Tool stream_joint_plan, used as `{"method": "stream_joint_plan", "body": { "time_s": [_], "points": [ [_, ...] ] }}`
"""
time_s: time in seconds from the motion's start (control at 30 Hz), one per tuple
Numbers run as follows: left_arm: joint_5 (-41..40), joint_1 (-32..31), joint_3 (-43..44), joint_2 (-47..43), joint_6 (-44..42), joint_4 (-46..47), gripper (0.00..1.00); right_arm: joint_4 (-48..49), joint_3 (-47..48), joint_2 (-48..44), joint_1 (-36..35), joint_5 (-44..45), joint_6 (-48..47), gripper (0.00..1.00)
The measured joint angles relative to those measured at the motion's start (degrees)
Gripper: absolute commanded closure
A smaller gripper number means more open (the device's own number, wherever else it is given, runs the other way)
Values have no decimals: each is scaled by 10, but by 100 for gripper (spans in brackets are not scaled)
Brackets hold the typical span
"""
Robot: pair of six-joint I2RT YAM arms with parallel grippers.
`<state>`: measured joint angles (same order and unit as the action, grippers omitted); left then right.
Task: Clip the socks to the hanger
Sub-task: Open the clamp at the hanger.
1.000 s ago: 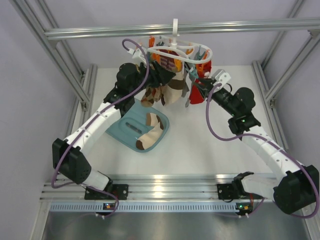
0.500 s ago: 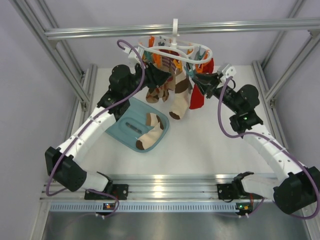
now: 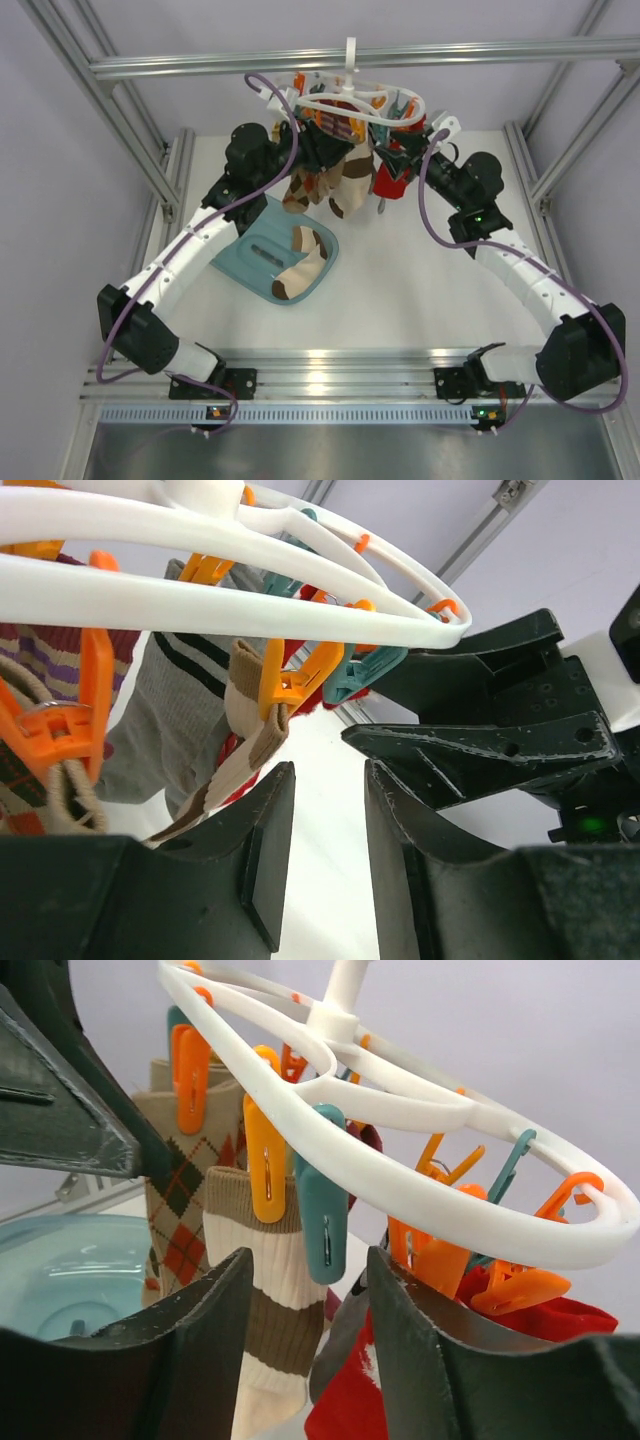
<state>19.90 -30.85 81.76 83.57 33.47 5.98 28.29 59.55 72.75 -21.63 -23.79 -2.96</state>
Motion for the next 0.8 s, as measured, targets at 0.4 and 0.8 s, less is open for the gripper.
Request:
{"method": "stream_joint_plan", "body": {
  "time_s": [0.4,0.8],
  "points": [
    [5,0,0,5,0,1,60,26,25,36,-1,14,0,65],
    [23,0,5,5,23,11,59,30,24,34,-1,-1,-11,86]
  ]
}}
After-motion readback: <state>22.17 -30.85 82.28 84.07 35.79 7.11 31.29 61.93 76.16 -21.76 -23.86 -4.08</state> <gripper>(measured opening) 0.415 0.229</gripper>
